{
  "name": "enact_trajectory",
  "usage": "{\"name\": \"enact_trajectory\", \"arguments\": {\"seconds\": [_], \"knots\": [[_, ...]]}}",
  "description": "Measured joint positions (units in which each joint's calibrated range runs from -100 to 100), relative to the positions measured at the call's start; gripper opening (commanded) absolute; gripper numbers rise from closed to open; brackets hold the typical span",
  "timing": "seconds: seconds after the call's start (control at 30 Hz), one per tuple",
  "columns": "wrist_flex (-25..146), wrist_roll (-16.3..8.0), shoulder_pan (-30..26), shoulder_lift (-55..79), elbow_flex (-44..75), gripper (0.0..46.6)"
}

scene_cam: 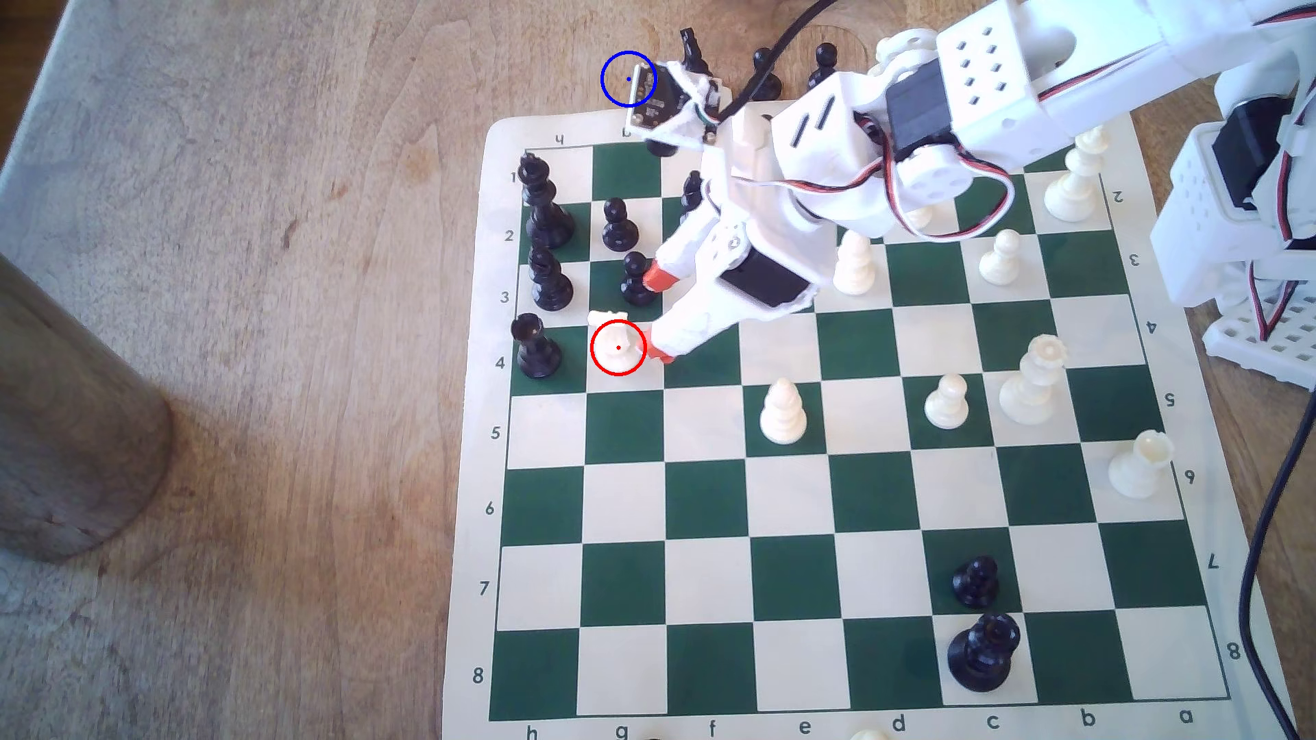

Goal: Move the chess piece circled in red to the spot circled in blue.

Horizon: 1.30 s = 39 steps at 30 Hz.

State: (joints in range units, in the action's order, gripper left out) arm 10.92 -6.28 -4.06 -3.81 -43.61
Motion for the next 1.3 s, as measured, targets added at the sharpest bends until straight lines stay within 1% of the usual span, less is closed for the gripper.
{"name": "enact_trajectory", "arguments": {"seconds": [0.57, 0.97, 1.0, 1.07, 1.1, 1.13, 1.3], "knots": [[-3.1, 0.0, 0.3, 8.6, 6.1, 19.0], [-3.3, 0.0, 0.8, 10.2, 8.7, 17.5], [-3.3, -0.3, 0.8, 10.2, 8.7, 17.2], [-3.3, -0.4, 0.8, 10.2, 8.9, 15.0], [-3.3, -0.4, 0.8, 10.2, 9.0, 9.4], [-3.3, -0.4, 0.8, 10.2, 9.6, 6.3], [-2.9, -0.3, 0.8, 10.2, 9.9, 4.0]]}}
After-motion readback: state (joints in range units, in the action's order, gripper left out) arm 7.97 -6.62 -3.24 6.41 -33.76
